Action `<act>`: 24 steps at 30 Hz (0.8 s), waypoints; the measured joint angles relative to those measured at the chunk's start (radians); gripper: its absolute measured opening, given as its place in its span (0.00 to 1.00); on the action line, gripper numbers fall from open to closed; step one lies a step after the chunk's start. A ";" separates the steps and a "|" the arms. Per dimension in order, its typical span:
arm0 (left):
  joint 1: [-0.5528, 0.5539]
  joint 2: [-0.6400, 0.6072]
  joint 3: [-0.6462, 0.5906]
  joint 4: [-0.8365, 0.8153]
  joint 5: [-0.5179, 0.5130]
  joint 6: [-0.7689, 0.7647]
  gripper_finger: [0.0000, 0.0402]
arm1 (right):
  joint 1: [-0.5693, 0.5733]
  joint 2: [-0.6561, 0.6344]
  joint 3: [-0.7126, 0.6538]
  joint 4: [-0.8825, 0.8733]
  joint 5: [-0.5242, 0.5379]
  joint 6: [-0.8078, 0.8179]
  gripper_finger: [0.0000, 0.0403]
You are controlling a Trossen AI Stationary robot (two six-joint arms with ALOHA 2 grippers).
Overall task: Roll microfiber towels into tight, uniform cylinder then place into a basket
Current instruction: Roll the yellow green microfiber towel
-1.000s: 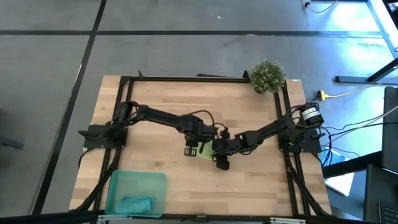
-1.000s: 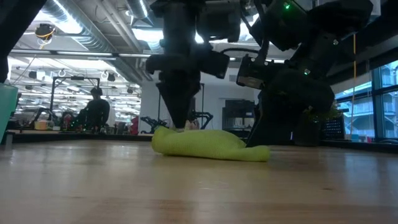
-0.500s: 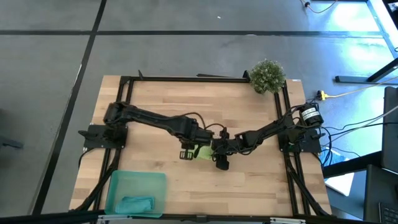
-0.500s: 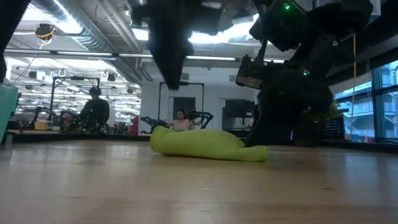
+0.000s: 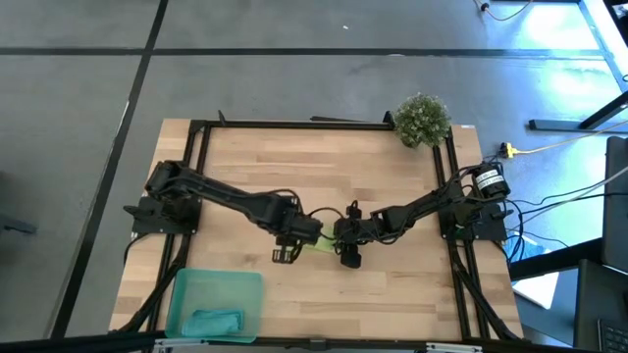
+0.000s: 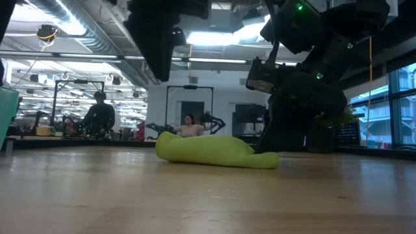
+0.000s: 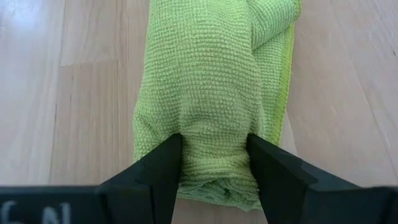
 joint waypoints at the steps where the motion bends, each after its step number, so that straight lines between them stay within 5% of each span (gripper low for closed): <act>1: -0.005 -0.009 -0.027 0.033 0.000 -0.001 0.22 | 0.000 0.000 0.000 0.002 0.000 0.000 0.46; 5: -0.010 -0.032 -0.094 0.149 0.010 0.001 0.22 | 0.000 0.000 0.000 0.012 0.000 0.000 0.46; 24: -0.051 -0.035 -0.105 0.164 0.007 0.001 0.22 | 0.000 0.006 -0.003 0.168 -0.007 0.004 0.46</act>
